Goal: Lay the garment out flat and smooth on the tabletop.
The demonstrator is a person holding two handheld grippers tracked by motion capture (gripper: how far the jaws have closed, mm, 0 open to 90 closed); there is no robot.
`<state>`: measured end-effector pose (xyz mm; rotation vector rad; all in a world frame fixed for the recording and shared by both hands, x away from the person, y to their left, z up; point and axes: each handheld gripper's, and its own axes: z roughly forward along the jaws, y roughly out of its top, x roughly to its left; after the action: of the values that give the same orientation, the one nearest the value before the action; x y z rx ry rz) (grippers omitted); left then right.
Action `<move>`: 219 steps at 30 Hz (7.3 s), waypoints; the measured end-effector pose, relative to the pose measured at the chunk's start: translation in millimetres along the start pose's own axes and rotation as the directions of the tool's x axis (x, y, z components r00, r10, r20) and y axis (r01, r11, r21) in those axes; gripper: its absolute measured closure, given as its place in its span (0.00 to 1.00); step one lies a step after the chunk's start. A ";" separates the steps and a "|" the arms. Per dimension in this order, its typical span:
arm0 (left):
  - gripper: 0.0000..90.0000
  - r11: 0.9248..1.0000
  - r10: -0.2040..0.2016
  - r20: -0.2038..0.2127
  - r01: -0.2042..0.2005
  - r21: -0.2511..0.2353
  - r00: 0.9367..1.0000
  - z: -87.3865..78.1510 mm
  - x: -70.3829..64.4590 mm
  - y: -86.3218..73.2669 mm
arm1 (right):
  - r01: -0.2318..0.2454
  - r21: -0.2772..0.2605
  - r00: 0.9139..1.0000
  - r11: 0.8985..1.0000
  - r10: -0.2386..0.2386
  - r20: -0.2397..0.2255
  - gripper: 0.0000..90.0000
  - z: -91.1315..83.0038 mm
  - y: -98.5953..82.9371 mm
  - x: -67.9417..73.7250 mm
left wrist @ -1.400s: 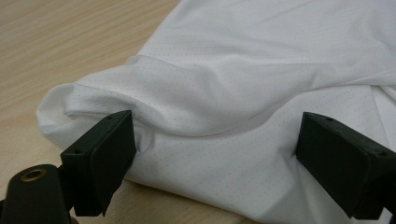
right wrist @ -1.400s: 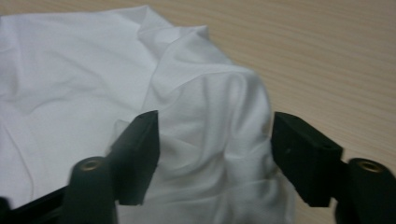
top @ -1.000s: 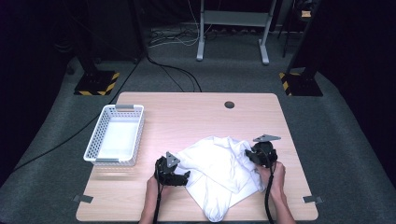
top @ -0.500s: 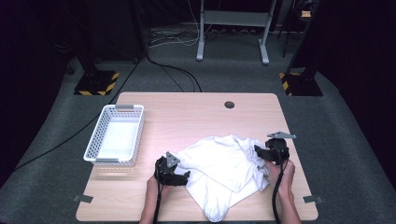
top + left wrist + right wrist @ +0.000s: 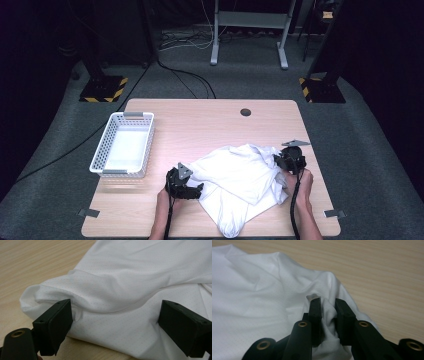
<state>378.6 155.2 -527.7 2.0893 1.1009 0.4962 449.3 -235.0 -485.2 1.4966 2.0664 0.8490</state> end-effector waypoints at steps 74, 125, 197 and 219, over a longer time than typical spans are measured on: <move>0.13 1.000 -0.016 -0.043 0.016 -0.004 0.999 -3.3 -6.7 -3.0 | 0.030 -0.062 0.997 0.998 -0.034 -0.065 0.12 -42.3 -99.2 3.8; 0.98 0.996 0.075 0.057 -0.078 0.052 0.996 14.3 -56.6 47.3 | 0.031 -0.061 0.993 0.998 -0.038 -0.112 0.12 -24.5 -82.6 -15.7; 0.09 0.998 0.062 0.050 -0.062 0.008 0.997 -6.0 -79.1 4.4 | -0.002 -0.062 0.997 0.998 -0.002 -0.071 0.14 -23.7 -81.8 -17.7; 0.84 0.969 0.222 0.124 -0.233 0.083 0.967 10.9 -101.2 40.3 | -0.002 -0.064 0.997 0.998 -0.002 -0.074 0.14 -23.8 -81.9 -18.0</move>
<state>350.6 51.6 -505.9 2.3135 0.8388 0.4329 383.7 -275.5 -526.0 1.4521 2.0716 0.9748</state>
